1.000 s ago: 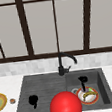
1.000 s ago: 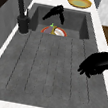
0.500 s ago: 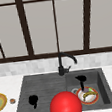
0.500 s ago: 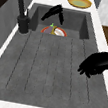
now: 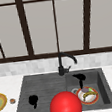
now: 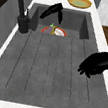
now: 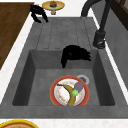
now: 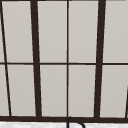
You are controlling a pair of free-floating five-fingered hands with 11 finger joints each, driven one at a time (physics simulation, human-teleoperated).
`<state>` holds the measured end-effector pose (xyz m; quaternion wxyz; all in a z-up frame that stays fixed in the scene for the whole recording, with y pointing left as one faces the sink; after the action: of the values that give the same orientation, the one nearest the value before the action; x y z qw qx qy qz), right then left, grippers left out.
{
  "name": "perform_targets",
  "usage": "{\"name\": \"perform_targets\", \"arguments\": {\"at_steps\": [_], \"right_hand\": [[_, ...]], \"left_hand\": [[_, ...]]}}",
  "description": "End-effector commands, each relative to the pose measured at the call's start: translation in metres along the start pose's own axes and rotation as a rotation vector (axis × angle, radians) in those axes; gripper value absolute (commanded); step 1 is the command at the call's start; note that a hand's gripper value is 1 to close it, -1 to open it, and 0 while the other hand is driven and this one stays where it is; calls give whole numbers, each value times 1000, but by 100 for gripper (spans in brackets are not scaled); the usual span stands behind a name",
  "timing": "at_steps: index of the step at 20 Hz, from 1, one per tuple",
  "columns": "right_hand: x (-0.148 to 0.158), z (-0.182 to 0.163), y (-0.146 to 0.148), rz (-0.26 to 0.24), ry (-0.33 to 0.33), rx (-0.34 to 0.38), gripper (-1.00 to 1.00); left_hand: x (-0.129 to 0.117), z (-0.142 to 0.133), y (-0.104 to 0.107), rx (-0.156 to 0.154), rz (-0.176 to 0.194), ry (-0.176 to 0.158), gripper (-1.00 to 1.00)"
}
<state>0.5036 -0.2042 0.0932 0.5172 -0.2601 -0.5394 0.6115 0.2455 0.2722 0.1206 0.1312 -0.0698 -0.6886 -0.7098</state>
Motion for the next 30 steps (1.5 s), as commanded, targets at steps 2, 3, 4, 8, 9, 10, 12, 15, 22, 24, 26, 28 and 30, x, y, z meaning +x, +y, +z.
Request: {"name": "perform_targets", "arguments": {"at_steps": [2, 3, 4, 8, 9, 10, 12, 15, 22, 24, 26, 28, 30], "right_hand": [[4, 4, -14, 0, -105, -80, -100], [4, 5, -16, 1, -125, -90, -100], [4, 6, -18, 3, -143, -102, -100], [6, 10, -30, 21, -209, -153, -100], [6, 11, -33, 26, -226, -165, -100], [7, 13, -36, 30, -241, -178, -100], [8, 15, -43, 38, -272, -200, -100], [10, 19, -56, 53, -312, -229, -100], [19, 8, -74, 96, -288, -307, -100], [25, -11, -71, 75, -251, -285, -100], [26, -22, -78, 75, -231, -310, -100], [28, -38, -78, 71, -235, -311, -100], [33, -53, -86, 63, -245, -295, -100]], "left_hand": [[0, 0, 0, 0, 0, 0, 0], [0, 0, 0, 0, 0, 0, 0], [0, 0, 0, 0, 0, 0, 0], [0, 0, 0, 0, 0, 0, 0], [0, 0, 0, 0, 0, 0, 0], [0, 0, 0, 0, 0, 0, 0], [0, 0, 0, 0, 0, 0, 0], [0, 0, 0, 0, 0, 0, 0], [0, 0, 0, 0, 0, 0, 0], [0, 0, 0, 0, 0, 0, 0], [0, 0, 0, 0, 0, 0, 0], [0, 0, 0, 0, 0, 0, 0], [0, 0, 0, 0, 0, 0, 0]]}}
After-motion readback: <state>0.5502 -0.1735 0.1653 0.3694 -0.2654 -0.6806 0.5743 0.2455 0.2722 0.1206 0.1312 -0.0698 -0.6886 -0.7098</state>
